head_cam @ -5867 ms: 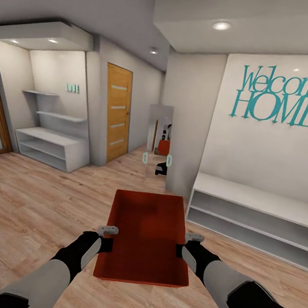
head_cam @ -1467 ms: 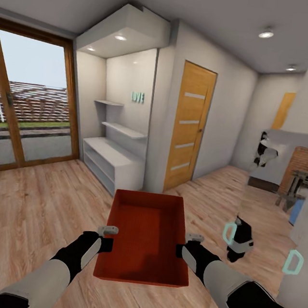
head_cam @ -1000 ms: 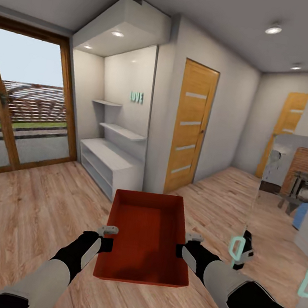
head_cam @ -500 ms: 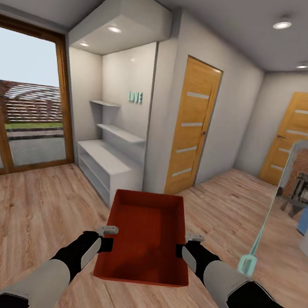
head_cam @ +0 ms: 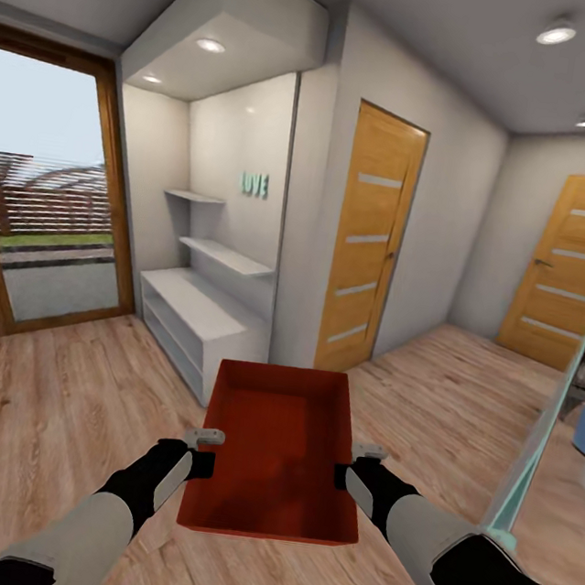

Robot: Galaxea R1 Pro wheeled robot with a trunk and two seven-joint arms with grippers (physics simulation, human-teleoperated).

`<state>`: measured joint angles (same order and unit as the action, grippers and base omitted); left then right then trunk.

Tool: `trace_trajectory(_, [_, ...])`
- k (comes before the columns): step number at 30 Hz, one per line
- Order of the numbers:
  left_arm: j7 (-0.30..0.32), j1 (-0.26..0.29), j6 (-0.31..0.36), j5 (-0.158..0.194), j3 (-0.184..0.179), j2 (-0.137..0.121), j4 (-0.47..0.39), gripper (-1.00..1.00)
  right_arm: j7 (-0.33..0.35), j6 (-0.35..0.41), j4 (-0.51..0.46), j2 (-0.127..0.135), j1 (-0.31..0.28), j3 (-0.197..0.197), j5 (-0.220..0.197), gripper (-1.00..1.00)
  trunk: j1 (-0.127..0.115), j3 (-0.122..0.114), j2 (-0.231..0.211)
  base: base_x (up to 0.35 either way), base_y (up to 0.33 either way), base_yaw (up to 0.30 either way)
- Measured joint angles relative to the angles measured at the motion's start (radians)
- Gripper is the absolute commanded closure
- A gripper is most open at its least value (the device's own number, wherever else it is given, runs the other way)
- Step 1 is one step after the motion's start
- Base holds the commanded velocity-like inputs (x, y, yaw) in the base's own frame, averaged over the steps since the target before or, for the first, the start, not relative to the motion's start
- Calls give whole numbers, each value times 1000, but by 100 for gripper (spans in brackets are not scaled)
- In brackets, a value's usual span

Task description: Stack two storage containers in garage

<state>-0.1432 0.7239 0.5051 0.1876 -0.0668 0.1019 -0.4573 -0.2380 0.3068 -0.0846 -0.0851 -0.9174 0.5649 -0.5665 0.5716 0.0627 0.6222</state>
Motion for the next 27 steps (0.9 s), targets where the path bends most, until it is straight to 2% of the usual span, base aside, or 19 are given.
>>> trace_trajectory(11, [0, 0, 0, -2, 1, 1, 0, 100, 0, 0, 0, 0, 0, 2, -2, 100, 0, 0, 0, 322, 0, -5])
trace_trajectory(27, [2, 0, 1, -4, 1, 0, -1, 100, -1, 0, -1, 0, 0, 3, -4, 100, 0, 0, 0, 322, 0, -235])
